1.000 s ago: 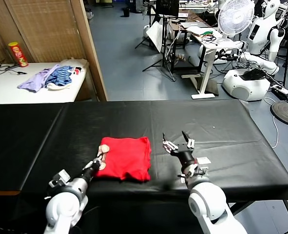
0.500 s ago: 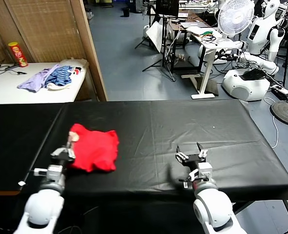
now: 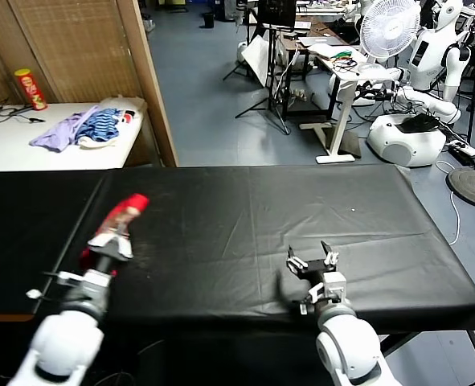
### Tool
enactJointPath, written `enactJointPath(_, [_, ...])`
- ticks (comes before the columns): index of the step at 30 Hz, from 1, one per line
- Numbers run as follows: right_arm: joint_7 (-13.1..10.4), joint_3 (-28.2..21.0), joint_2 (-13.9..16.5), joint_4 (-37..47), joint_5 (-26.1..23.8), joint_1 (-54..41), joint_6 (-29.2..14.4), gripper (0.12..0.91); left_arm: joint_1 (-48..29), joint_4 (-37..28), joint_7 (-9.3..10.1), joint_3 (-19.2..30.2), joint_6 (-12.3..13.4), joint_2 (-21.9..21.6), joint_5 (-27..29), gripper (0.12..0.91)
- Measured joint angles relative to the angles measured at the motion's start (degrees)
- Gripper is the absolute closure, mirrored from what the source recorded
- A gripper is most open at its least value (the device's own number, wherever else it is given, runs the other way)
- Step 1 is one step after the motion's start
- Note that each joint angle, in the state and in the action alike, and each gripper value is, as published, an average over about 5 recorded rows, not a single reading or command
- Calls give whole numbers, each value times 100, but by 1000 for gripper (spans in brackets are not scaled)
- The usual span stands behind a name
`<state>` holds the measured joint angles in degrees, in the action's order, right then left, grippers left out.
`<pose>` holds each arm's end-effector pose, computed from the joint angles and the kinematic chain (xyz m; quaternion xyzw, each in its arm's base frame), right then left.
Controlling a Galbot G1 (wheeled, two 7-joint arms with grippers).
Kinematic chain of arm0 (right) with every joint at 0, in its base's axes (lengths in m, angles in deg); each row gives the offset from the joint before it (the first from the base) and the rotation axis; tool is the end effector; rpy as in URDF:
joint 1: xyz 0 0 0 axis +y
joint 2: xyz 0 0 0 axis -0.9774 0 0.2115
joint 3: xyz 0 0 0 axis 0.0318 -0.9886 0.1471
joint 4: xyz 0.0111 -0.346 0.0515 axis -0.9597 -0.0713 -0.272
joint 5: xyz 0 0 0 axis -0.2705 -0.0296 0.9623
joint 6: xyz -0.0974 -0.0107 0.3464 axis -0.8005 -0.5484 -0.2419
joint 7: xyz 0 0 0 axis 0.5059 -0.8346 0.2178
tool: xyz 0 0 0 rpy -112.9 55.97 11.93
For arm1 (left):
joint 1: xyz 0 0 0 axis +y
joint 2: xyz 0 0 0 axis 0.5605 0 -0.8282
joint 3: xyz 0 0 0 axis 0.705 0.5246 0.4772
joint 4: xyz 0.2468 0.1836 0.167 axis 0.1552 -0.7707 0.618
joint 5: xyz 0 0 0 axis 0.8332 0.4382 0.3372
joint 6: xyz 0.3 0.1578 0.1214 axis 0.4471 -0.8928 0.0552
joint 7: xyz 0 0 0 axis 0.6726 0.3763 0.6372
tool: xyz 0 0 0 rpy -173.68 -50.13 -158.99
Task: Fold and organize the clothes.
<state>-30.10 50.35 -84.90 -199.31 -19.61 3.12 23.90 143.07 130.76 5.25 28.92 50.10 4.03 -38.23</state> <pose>0.2492 0.0182 -0.2623 0.0334 -0.9857 0.0460 0.1586 0.2437 0.0634 -0.2595 -0.0549 -0.9695 -0.2225 0.0868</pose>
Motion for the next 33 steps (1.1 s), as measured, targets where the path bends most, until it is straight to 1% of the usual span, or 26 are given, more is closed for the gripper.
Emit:
enactJointPath(3, [218,64,71,20,199,37,-144,227,-76,-170,44,543,103,323,-453,883])
enactJointPath(4, [295,74,101,27,259,40,-170,227,-106,-203,25,698,156,442,-618,870])
enactJointPath(6, [460,67,171,34,392,26,-181,227,-171,-239,-77,936,322,672,-923,810])
enactJointPath(9, [673,-1,256,63,671,-39,-113,227,-251,-259,-376,1142,697,950,-1325,651])
enactJointPath(12, [763,-166,256,154,1077,-167,6,227,-279,-207,-672,1205,1074,1062,-1683,483])
enactJointPath(13, [769,-244,238,198,1237,-228,53,227,-282,-170,-732,1206,1149,1069,-1778,432])
enactJointPath(14, [768,-330,212,250,1403,-298,106,227,-285,-125,-768,1200,1202,1067,-1854,371])
enactJointPath(15, [761,-421,181,309,1567,-374,159,227,-286,-74,-788,1185,1238,1058,-1915,327])
enactJointPath(17, [738,-618,108,454,1875,-540,242,227,-276,39,-796,1126,1287,1019,-2002,263])
enactJointPath(20, [718,-931,-9,737,2235,-794,280,227,-224,192,-789,1003,1363,943,-2028,236])
enactJointPath(23, [698,-1157,-112,1030,2466,-975,282,238,-146,285,-786,896,1414,903,-1985,233])
enactJointPath(25, [666,-1232,-175,1211,2578,-1059,275,280,-94,313,-781,836,1422,900,-1977,232])
enactJointPath(26, [651,-1256,-204,1296,2614,-1097,266,318,-73,319,-778,809,1424,901,-1978,232])
enactJointPath(29, [645,-1313,-262,1522,2611,-1203,213,466,-18,324,-744,730,1424,909,-1986,232])
enactJointPath(30, [675,-1328,-270,1591,2565,-1237,180,533,-3,330,-725,705,1427,909,-1990,232])
enactJointPath(32, [789,-1356,-266,1728,2396,-1314,84,634,33,343,-671,650,1459,905,-1999,232])
enactJointPath(33, [870,-1367,-255,1799,2275,-1358,13,701,50,349,-641,625,1489,901,-1999,232])
